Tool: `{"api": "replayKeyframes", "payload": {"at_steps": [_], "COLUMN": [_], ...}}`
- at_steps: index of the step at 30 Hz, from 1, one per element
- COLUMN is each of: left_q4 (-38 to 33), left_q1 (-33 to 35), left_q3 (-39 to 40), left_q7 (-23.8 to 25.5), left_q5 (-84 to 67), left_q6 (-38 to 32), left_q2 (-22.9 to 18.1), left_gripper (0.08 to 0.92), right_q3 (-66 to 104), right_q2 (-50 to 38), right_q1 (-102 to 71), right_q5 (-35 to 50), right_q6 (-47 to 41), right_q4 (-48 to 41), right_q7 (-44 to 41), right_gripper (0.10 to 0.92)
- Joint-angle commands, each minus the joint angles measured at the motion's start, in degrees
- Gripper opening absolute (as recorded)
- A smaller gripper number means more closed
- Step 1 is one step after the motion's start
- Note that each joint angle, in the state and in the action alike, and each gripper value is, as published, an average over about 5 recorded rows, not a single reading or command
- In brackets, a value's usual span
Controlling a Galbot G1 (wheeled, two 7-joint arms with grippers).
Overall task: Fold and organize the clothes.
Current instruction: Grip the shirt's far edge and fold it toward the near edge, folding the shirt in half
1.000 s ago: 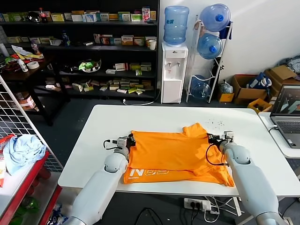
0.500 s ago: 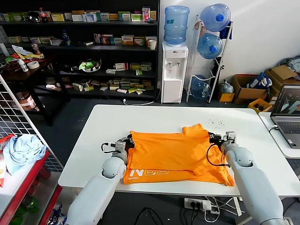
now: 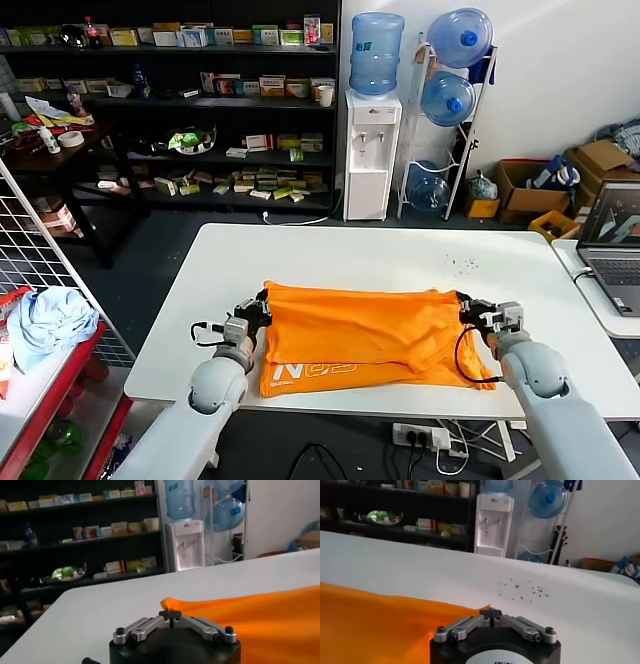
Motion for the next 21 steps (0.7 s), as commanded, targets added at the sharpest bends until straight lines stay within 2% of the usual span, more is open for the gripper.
{"api": "replayKeyframes", "payload": {"at_steps": [1, 6, 13, 16, 21], "left_q4": [-16.5, -18.1, -17.5, -16.5, -15.4], "left_q1": [16.4, 21.7, 25.2, 25.3, 23.5], "left_q3": [-1.0, -1.6, -2.6, -3.4, -4.8], "left_q7": [-0.8, -0.8, -0.4, -0.1, 0.6], "left_q5": [1.1, 3.5, 3.4, 2.9, -1.0], "left_q6": [-0.3, -1.5, -3.0, -5.1, -5.5], "left_q2": [4.7, 4.1, 2.9, 2.0, 1.1], "left_gripper": [0.090, 0.090, 0.090, 0.117, 0.251], "right_q3": [2.6, 3.2, 3.2, 3.2, 3.4], "right_q2": [-2.0, -0.8, 1.6, 1.9, 1.9], "right_q1": [-15.2, -19.3, -20.9, -20.9, -21.2], "right_q5": [-2.8, -5.3, -8.1, -8.5, -7.6], "right_q6": [-0.5, -0.1, -0.5, 0.5, 3.0], "right_q4": [13.2, 14.5, 14.1, 14.2, 15.6], "right_q7": [1.5, 1.9, 3.2, 3.5, 4.3], "right_gripper": [0.123, 0.123, 0.136, 0.197, 0.336]}}
